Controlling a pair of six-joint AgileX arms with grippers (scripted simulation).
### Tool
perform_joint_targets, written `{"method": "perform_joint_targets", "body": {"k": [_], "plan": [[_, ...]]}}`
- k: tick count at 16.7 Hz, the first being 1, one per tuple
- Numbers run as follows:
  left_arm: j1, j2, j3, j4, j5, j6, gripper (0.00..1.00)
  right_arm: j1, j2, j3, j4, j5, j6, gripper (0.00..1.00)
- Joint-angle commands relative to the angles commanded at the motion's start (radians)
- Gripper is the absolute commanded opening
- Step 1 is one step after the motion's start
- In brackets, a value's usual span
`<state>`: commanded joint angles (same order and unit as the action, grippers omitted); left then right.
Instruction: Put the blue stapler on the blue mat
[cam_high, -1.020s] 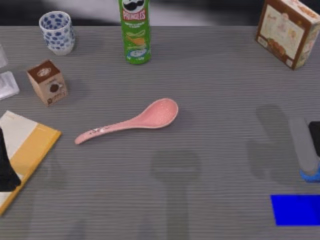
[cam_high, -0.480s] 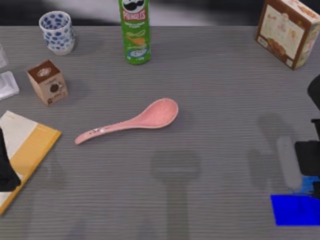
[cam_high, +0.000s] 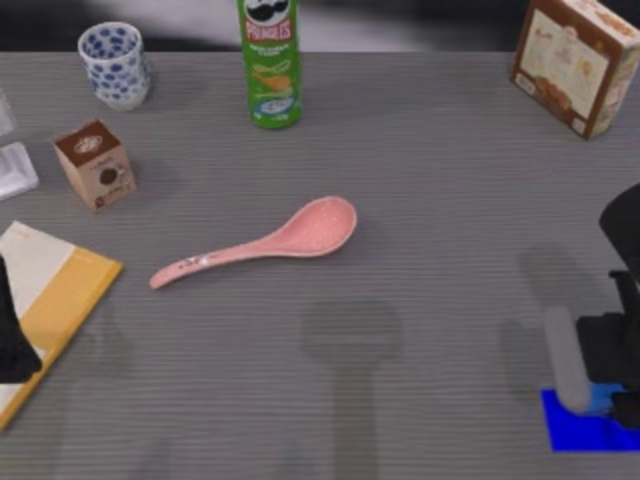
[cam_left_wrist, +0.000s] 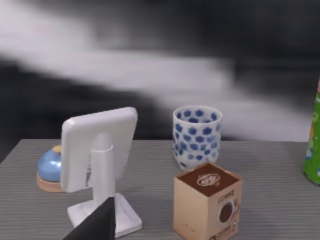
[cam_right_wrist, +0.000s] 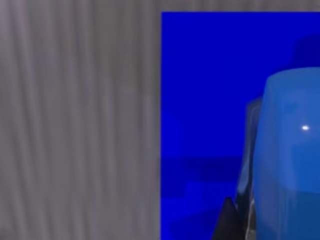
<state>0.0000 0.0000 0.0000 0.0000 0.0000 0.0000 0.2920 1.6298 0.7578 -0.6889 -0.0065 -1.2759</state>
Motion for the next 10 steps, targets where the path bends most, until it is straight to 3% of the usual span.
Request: {"method": "perform_joint_targets", "body": {"k": [1, 10], "plan": [[0.0, 0.0, 0.0, 0.0, 0.0, 0.0, 1.0, 0.0, 0.0, 0.0, 0.0, 0.0, 0.0, 0.0], [0.0, 0.0, 0.0, 0.0, 0.0, 0.0, 1.0, 0.0, 0.0, 0.0, 0.0, 0.0, 0.0, 0.68]]}}
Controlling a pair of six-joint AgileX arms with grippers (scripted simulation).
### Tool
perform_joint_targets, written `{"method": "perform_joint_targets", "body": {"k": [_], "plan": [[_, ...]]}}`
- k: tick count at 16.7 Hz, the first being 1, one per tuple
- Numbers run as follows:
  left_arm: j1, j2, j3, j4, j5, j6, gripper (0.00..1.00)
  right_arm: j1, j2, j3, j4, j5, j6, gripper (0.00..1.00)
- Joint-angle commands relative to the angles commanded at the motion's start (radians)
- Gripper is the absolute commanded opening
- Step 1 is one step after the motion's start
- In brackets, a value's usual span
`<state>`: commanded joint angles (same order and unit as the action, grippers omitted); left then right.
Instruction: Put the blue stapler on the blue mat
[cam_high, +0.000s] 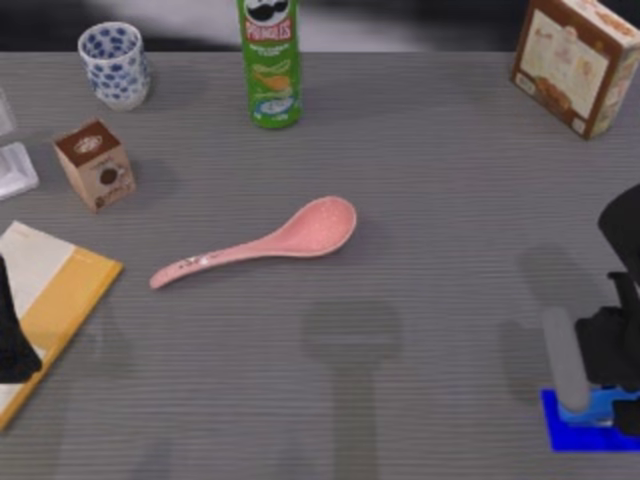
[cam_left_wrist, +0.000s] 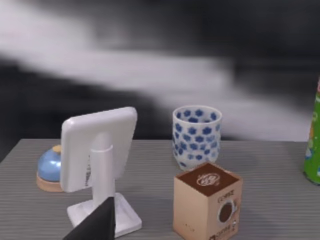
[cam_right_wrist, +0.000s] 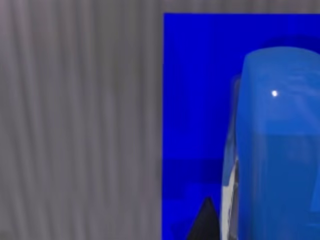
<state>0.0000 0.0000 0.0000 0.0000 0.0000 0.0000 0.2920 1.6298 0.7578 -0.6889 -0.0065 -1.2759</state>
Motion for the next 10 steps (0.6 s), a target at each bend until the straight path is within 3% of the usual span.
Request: {"method": "perform_joint_targets", "body": {"k": [4, 10], "plan": [[0.0, 0.0, 0.0, 0.0, 0.0, 0.0, 1.0, 0.0, 0.0, 0.0, 0.0, 0.0, 0.0, 0.98], [0.0, 0.0, 0.0, 0.0, 0.0, 0.0, 1.0, 0.0, 0.0, 0.0, 0.0, 0.0, 0.0, 1.0]]}}
